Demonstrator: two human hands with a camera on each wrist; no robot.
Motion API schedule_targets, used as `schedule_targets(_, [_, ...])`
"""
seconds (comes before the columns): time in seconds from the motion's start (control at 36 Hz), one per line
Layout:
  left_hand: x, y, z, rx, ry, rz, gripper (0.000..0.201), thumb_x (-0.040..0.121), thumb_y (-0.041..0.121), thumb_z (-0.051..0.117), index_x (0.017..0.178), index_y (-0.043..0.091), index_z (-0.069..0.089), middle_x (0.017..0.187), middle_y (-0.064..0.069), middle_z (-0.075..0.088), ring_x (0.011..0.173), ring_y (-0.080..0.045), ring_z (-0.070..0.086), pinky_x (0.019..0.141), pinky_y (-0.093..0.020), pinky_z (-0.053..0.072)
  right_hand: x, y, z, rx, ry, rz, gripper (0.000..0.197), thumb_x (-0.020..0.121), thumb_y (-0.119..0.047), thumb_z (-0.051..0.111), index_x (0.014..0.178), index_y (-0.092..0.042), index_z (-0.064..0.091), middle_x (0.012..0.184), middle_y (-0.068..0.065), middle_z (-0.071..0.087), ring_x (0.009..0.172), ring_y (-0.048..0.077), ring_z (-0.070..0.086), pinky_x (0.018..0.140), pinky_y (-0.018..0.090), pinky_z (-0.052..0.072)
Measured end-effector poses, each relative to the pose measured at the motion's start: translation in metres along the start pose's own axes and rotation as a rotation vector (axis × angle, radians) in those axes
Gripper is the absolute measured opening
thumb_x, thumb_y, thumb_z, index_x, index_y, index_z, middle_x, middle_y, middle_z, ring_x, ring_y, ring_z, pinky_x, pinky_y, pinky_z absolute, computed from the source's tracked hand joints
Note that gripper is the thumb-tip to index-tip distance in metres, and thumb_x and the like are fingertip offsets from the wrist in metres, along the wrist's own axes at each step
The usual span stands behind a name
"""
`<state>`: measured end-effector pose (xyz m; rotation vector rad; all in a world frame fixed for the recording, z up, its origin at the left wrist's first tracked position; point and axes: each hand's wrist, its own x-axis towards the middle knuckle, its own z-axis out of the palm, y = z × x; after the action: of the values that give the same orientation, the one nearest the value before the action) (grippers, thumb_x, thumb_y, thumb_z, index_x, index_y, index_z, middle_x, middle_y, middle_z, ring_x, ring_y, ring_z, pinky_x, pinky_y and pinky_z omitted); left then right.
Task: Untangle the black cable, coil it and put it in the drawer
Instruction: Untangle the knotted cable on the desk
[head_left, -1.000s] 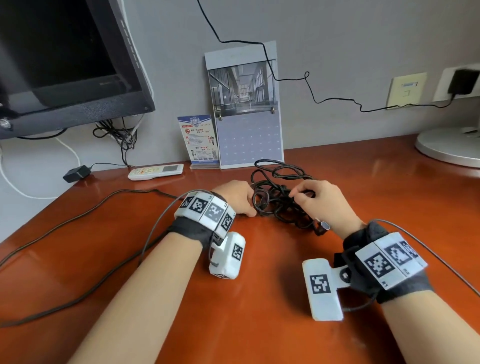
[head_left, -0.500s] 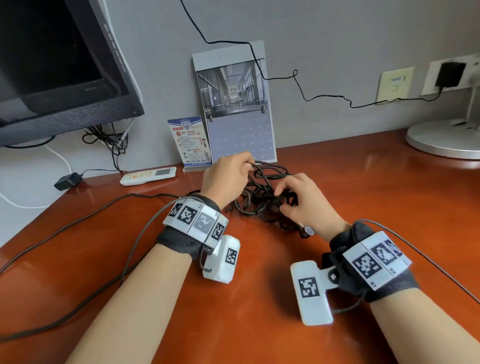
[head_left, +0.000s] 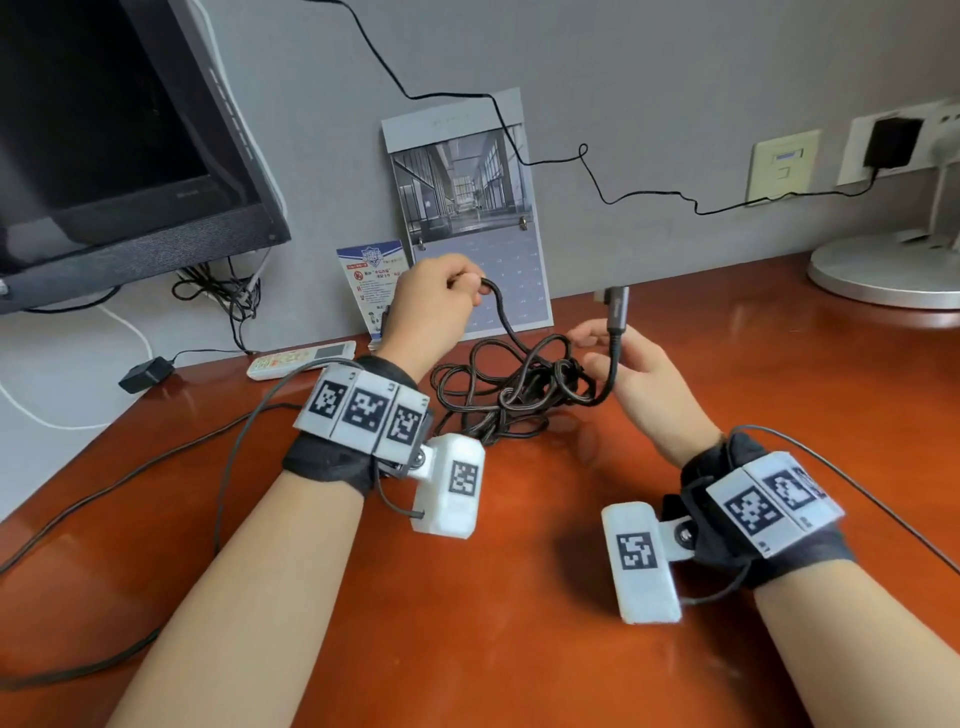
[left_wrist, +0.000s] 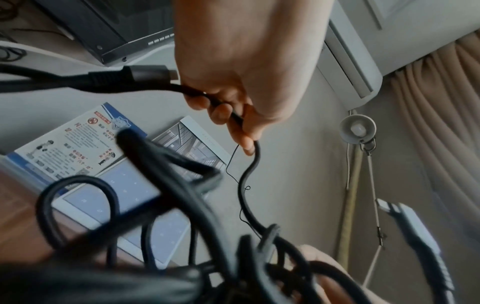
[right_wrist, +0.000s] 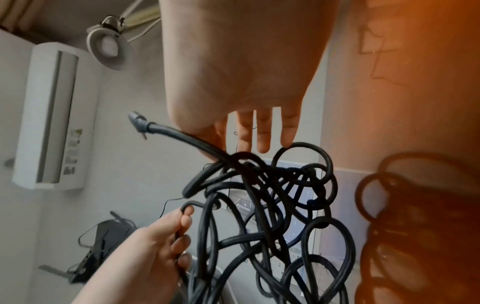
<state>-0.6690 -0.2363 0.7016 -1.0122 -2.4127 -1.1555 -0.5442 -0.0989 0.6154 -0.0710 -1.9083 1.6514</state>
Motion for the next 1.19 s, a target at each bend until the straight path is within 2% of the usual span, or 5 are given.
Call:
schedule_targets(0.22, [-0.001, 0.002, 0.004, -0.04, -0.039, -0.178, 0.035, 0.087, 0.002, 0.048, 0.058, 0.019, 0.056, 0.087, 0.002, 0.066, 0.09, -0.013, 0.057, 0.079, -0.019, 0.034, 0.005, -0.014, -0.003, -0.126, 0.234, -0.123, 0.028, 0.078, -0.042, 0.05, 0.089, -0.02, 0.063, 0.096, 0.001, 0.06, 0.087, 0.005, 0.053, 0.074, 0.014, 0.038])
schedule_targets(0.44, [0.003, 0.014, 0.004, -0.004, -0.052, -0.258, 0.032, 0.079, -0.002, 0.054, 0.053, 0.016, 0.057, 0.094, -0.015, 0.072, 0.098, -0.028, 0.064, 0.092, -0.038, 0.049, -0.007, -0.059, -0.002, -0.435, 0.352, -0.665, 0.022, 0.071, 0.003, 0.042, 0.078, -0.01, 0.058, 0.076, 0.001, 0.046, 0.07, 0.012, 0.041, 0.066, 0.02, 0.034])
schedule_targets(0.92, [0.001, 0.027, 0.005, 0.032, -0.11, -0.166, 0.027, 0.089, 0.003, 0.047, 0.068, 0.008, 0.063, 0.095, -0.006, 0.072, 0.052, -0.009, 0.046, 0.056, -0.021, 0.038, 0.027, -0.025, -0.005, -1.126, -0.056, -0.153, 0.017, 0.088, -0.024, 0.06, 0.099, -0.018, 0.071, 0.088, -0.002, 0.043, 0.099, 0.024, 0.05, 0.067, 0.03, 0.038])
schedule_targets(1.06, [-0.014, 0.026, 0.009, 0.312, -0.025, 0.09, 0.02, 0.089, 0.008, 0.051, 0.102, 0.02, 0.059, 0.11, 0.0, 0.054, 0.109, -0.019, 0.044, 0.095, -0.033, 0.036, 0.026, -0.021, 0.0, -1.055, 0.001, -0.051, 0.016, 0.083, -0.023, 0.057, 0.088, -0.014, 0.07, 0.093, 0.002, 0.06, 0.09, 0.027, 0.058, 0.067, 0.03, 0.043])
schedule_targets(1.19, [-0.041, 0.032, 0.015, 0.586, -0.144, 0.293, 0.017, 0.089, 0.028, 0.049, 0.083, 0.026, 0.065, 0.077, 0.011, 0.057, 0.094, -0.017, 0.042, 0.086, -0.032, 0.024, 0.025, -0.018, 0.0, -0.833, 0.037, 0.034, 0.013, 0.08, -0.018, 0.062, 0.072, -0.009, 0.067, 0.077, 0.008, 0.068, 0.08, 0.029, 0.061, 0.068, 0.031, 0.049])
